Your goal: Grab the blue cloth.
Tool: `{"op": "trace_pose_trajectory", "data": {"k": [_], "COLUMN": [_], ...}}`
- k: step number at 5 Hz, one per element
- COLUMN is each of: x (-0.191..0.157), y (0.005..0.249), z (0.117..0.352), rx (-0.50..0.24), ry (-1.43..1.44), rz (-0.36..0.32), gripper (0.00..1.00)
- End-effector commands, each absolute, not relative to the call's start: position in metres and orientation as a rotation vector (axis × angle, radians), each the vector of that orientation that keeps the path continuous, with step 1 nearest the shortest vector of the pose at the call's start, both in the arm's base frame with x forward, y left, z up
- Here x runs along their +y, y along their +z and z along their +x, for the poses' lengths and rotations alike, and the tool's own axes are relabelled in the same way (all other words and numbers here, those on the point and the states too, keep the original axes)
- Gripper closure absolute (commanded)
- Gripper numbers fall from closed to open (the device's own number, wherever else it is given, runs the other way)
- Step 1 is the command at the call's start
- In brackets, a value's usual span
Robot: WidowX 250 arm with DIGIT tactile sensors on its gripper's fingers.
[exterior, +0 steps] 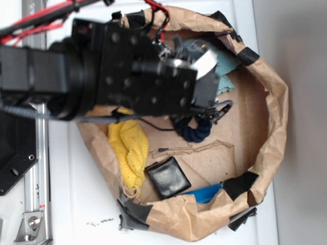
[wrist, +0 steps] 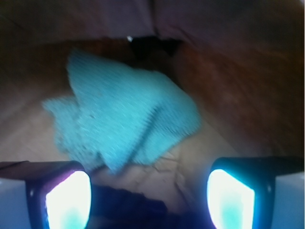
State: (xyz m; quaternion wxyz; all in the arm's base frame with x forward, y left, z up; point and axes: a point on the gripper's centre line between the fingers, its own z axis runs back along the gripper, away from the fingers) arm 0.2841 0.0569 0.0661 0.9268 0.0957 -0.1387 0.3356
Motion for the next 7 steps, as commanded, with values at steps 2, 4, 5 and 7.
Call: {"op": "trace_pose_trajectory", "data": {"k": [2, 4, 5, 7], "x": [0.091, 0.105, 0.109, 0.065], "y": [0.035, 0.027, 0.043, 0.104], "z": [0.335, 0.332, 0.329, 0.316], "rx": [-0.231, -0.198, -0.226, -0.252], "ry": [0.651, 0.610, 0.512, 0.080], "rz": [0.055, 0.044, 0.061, 0.023], "gripper": [0.00, 1.00, 1.00, 1.00]}}
